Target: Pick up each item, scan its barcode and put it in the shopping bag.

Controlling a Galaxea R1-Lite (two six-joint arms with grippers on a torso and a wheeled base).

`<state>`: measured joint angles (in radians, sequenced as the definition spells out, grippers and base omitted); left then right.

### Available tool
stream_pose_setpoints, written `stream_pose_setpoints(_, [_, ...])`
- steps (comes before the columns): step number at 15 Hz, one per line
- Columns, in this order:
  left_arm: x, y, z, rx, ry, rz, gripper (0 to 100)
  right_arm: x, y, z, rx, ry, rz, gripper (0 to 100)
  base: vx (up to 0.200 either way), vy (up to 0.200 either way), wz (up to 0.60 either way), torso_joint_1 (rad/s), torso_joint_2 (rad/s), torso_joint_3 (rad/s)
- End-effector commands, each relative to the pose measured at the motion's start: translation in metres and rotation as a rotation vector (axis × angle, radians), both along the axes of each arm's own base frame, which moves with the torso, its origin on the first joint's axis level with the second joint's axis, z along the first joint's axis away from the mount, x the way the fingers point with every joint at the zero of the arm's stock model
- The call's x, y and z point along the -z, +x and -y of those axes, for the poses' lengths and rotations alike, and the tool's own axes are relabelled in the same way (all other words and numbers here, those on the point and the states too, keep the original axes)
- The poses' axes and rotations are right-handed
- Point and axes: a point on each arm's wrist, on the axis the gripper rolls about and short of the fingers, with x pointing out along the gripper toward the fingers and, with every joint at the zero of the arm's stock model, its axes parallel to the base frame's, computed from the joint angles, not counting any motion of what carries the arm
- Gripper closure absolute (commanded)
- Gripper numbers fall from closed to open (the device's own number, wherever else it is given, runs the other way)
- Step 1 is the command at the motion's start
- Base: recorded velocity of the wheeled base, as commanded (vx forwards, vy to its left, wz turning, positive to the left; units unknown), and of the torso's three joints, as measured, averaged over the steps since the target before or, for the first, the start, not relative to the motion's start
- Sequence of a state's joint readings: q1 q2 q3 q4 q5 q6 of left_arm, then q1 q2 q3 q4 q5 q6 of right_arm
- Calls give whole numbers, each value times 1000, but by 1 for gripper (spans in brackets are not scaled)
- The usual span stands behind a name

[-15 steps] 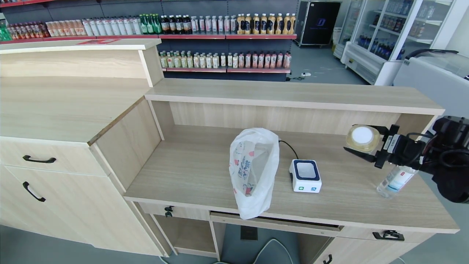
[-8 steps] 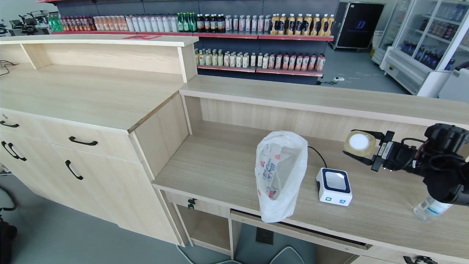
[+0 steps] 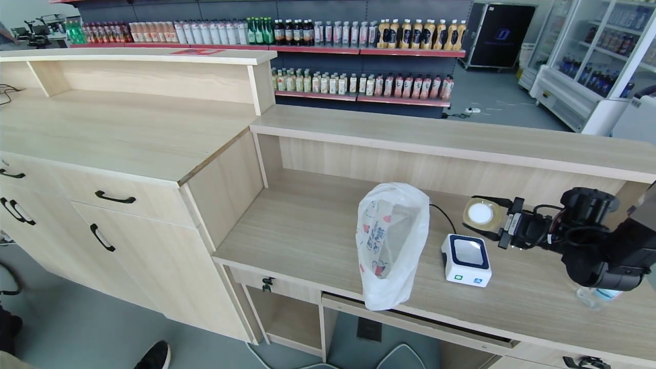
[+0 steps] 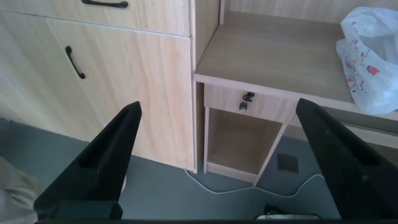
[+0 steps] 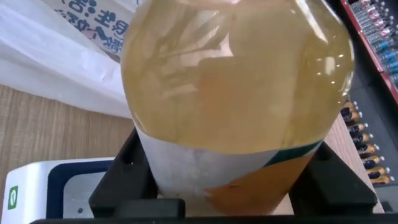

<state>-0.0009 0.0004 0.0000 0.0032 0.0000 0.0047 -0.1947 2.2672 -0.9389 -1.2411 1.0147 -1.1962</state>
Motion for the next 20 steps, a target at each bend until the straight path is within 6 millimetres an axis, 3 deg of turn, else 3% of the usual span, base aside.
stream_pose_setpoints(1, [0, 0, 0, -1, 0, 1, 0, 13, 8, -6, -25, 1, -9, 100, 0, 0, 0, 0, 0, 0])
stream_pose_setpoints(12, [0, 0, 0, -1, 0, 1, 0, 49, 19, -13, -50, -42, 77, 100, 0, 0, 0, 0, 0, 0])
stream_pose_setpoints(20, [0, 0, 0, -1, 0, 1, 0, 60, 24, -20, -70, -70, 107, 100, 0, 0, 0, 0, 0, 0])
